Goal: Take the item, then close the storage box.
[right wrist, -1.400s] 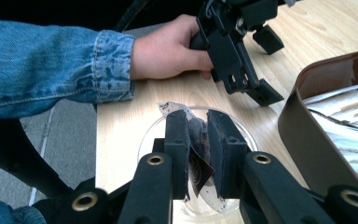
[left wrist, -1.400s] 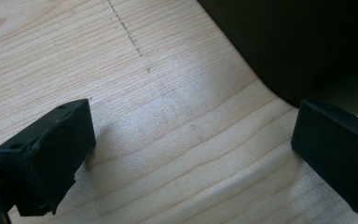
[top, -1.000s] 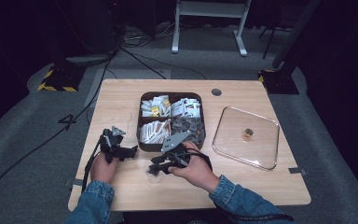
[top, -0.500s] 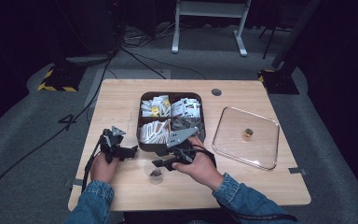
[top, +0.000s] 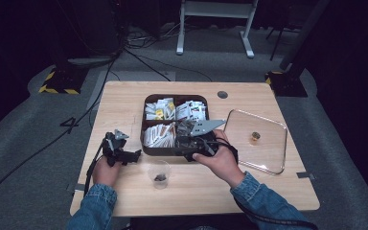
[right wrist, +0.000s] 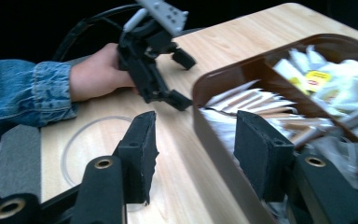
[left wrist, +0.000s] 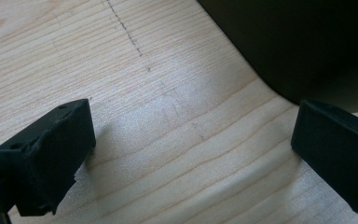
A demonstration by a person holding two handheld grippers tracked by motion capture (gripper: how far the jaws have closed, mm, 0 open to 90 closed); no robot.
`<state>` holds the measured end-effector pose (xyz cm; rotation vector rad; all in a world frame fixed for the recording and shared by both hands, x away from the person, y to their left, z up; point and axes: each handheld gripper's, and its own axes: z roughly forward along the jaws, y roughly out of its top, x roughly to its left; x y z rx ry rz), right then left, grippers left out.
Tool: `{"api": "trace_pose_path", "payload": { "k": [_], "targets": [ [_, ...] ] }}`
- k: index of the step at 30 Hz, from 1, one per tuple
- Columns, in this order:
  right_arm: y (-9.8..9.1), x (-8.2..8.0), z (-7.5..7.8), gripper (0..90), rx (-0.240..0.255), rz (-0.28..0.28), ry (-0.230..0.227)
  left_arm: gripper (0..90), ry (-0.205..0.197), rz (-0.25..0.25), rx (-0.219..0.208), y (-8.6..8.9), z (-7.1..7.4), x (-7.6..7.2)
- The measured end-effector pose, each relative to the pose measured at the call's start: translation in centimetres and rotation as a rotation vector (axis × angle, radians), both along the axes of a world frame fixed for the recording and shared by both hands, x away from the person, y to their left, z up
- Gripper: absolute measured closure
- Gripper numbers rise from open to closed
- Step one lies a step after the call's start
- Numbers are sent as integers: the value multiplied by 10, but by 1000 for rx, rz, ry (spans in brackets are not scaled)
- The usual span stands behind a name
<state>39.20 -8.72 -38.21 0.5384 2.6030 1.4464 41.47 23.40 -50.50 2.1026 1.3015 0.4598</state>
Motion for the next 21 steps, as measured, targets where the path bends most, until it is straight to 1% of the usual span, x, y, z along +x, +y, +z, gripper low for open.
{"api": "trace_pose_path", "payload": {
  "k": [7,15,16,18,21],
  "targets": [
    [-21,9,4,489,1,-57,-14,0,0,1,-3,0,0,0],
    [-53,28,7,474,-4,-171,-28,1,-2,3,-2,0,0,0],
    [-53,28,7,474,-4,-171,-28,1,-2,3,-2,0,0,0],
    [-65,36,7,471,-4,-211,-26,0,-1,4,-1,0,0,0],
    [-76,44,7,466,-6,-246,-27,0,0,7,0,0,0,-1]
  ]
}}
